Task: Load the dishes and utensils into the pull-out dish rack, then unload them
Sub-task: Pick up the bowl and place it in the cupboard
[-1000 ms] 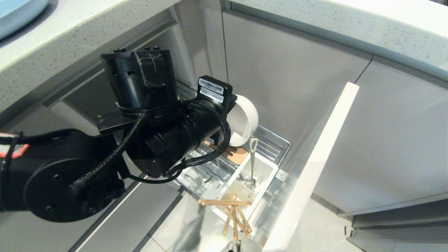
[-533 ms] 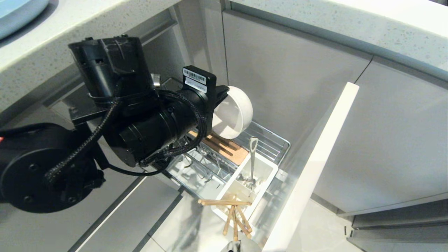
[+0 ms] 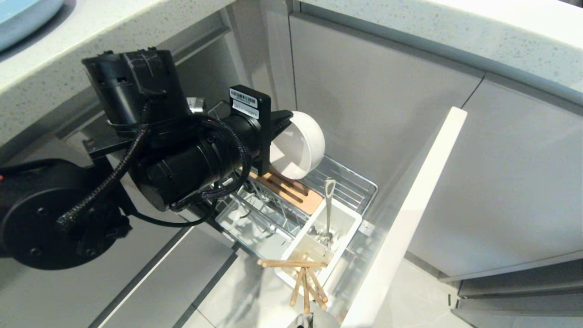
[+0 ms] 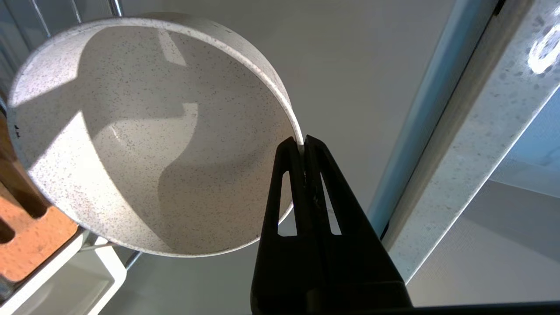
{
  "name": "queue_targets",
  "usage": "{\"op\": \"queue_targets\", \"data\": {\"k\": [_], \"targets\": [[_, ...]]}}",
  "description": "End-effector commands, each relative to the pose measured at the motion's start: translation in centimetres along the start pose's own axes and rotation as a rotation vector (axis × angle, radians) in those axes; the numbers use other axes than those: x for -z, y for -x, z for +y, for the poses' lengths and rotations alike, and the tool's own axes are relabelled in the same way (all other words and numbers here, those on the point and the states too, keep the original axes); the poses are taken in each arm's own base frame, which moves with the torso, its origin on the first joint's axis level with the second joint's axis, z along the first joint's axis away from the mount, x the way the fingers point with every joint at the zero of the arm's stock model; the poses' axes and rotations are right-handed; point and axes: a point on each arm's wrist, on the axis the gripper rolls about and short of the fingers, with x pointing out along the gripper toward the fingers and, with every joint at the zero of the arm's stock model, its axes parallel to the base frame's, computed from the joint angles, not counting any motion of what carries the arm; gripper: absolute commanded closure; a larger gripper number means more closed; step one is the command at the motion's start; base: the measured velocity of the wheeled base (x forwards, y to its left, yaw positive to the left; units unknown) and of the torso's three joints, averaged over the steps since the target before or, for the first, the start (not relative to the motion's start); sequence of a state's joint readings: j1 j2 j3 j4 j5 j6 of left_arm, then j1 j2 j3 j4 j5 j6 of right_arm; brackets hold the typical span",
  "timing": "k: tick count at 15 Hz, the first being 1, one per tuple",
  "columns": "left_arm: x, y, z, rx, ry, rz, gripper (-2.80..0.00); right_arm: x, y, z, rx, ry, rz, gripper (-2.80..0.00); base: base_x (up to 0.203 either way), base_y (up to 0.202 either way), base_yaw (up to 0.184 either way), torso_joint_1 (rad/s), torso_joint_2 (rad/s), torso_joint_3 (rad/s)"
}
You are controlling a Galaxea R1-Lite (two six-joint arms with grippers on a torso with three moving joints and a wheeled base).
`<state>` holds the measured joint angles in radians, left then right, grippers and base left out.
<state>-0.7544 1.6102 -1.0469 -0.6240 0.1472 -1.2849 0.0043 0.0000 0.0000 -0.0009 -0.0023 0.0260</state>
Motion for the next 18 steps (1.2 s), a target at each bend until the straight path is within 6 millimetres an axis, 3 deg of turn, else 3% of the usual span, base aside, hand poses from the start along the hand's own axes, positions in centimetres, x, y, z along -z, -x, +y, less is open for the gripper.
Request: {"op": "queue_targets", "data": {"k": [1, 18], "targets": [[-0.1, -0.4, 0.5, 0.003, 0.010, -0.012, 0.00, 0.0, 0.0, 0.0, 0.000, 0.000, 0.001, 0.00, 0.000, 0.000, 0.000, 0.000, 0.00, 0.000], [-0.4, -1.6, 3.5, 0.082, 0.094, -0.003, 0.00, 0.0, 0.0, 0.0, -0.001, 0.000, -0.001, 0.00, 0.000, 0.000, 0.000, 0.000, 0.00, 0.000]]}}
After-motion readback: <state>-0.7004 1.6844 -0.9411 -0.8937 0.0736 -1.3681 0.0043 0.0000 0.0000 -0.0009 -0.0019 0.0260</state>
